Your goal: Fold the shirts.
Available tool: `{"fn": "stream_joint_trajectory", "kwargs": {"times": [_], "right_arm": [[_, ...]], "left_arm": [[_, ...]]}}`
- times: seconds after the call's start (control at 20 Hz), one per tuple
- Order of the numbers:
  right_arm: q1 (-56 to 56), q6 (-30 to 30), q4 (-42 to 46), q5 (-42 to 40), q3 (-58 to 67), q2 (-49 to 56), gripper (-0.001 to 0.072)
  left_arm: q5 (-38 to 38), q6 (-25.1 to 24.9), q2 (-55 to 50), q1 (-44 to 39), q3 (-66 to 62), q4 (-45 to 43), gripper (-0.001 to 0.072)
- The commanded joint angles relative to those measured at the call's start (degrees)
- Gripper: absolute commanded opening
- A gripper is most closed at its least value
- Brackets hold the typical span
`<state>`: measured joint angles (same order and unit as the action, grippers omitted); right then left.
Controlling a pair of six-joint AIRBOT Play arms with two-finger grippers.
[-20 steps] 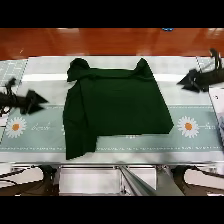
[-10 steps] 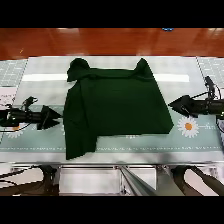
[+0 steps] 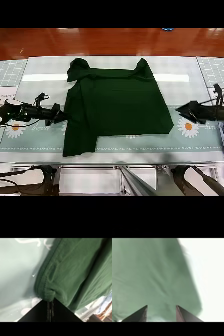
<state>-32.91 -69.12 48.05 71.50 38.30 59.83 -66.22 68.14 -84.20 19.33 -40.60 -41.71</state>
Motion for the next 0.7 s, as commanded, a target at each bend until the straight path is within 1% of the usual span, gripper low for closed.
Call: {"fn": "stream_joint_trajectory", "kwargs": {"times": [0.0, 0.1, 0.2, 0.35, 0.4, 0.5, 0.65], "right_arm": [[-5.6, -2.9, 6.8, 1.9, -4.9, -0.1, 0.0408], [-5.4, -3.8, 6.6, -1.4, -9.2, 0.0, 0.0408], [-5.4, -4.4, 6.5, -3.9, -10.1, 0.1, 0.0408], [-5.4, -5.9, 9.5, -2.8, -10.1, 2.3, 0.0407], [-5.4, -6.2, 8.7, -2.6, -10.1, 3.5, 0.0407], [-5.4, -3.8, 4.2, -3.1, -10.0, 5.3, 0.0407], [-5.4, -3.2, 4.0, -2.7, -10.0, 9.7, 0.0407]], "left_arm": [[-1.0, 0.0, 0.9, -0.2, -0.8, -0.9, 0.0017], [-0.9, 0.0, 2.2, 0.1, -0.8, -0.9, 0.0017], [-0.9, 0.0, 3.8, 0.0, -0.8, -0.9, 0.0017], [-0.6, 0.0, 5.5, 0.1, -0.8, -0.9, 0.0017], [-0.6, 0.0, 5.6, 0.1, -0.8, -0.9, 0.0017], [-0.7, 0.0, 5.6, 0.0, -0.8, -0.9, 0.0017], [-0.2, 0.0, 5.7, 0.0, -0.8, -0.9, 0.0017]]}}
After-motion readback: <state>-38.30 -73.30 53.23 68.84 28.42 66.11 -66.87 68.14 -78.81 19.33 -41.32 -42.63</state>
